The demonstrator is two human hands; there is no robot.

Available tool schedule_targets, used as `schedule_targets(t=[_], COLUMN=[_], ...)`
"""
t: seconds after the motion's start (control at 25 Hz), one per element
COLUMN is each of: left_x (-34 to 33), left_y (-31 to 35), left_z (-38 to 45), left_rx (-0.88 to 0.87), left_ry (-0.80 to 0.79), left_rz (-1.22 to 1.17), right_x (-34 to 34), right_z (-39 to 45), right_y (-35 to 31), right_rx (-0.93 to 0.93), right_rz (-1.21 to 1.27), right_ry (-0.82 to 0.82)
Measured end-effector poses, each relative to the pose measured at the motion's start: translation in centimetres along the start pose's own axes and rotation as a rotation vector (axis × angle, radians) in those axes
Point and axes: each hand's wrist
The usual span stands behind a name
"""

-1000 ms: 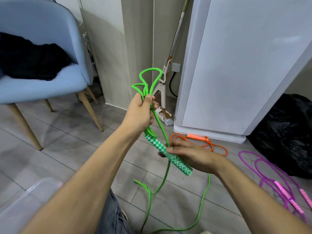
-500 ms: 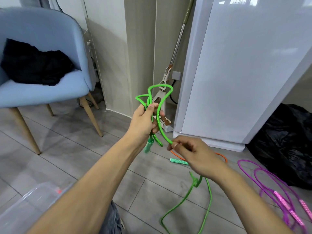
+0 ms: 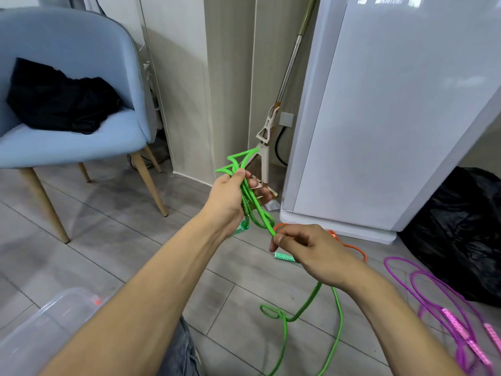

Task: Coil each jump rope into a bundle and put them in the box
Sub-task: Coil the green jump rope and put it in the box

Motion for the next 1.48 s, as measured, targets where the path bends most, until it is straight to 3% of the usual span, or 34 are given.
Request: schedule_targets(t=[0.16, 0.28, 0.36, 0.48, 0.6, 0.72, 0.88, 1.24, 1.36, 1.48], left_x=[0.6, 1.4, 1.5, 1.6, 1.1, -0.4, -1.9, -1.2, -1.0, -0.7], left_y=[2.2, 3.5, 3.4, 1.5, -0.7, -2.2, -3.3, -3.4, -3.5, -2.5], left_z=[0.7, 1.5, 1.5, 0.7, -1.1, -3.0, -4.6, -4.6, -4.0, -2.6], left_rx=[0.022, -0.171, -0.232, -0.227, -0.257, -0.144, 0.093, 0.239, 0.186, 0.040], left_ry=[0.053, 0.111, 0.090, -0.055, -0.301, -0.449, -0.467, -0.574, -0.466, -0.287], left_rz=[-0.250, -0.007, 0.232, 0.647, 0.960, 0.902, 0.640, 0.663, 0.647, 0.586], right_x=[0.7, 1.8, 3.1, 4.4, 3.8, 3.0, 2.9, 2.4, 2.6, 3.0], right_z=[-0.5, -1.5, -1.6, -1.2, -0.7, -0.3, -0.2, -0.1, 0.0, -0.1], right_y=[0.3, 2.8, 4.3, 4.3, 1.8, 1.1, 1.6, 1.4, 1.7, 2.1], right_rx=[-0.013, -0.200, -0.263, -0.183, -0.053, -0.070, -0.152, -0.218, -0.261, -0.245], right_rz=[0.108, 0.142, 0.029, 0.015, 0.051, 0.029, 0.045, 0.037, 0.044, 0.010], right_ry=[-0.153, -0.318, -0.136, 0.366, 0.565, 0.689, 0.793, 0.816, 0.805, 0.636])
Point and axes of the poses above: each hand's wrist, its own z-axis towards the middle knuckle, its own x-axis out of the back of the hand, y = z × x, and after that the axes turned 14 degrees about -z, right-handed
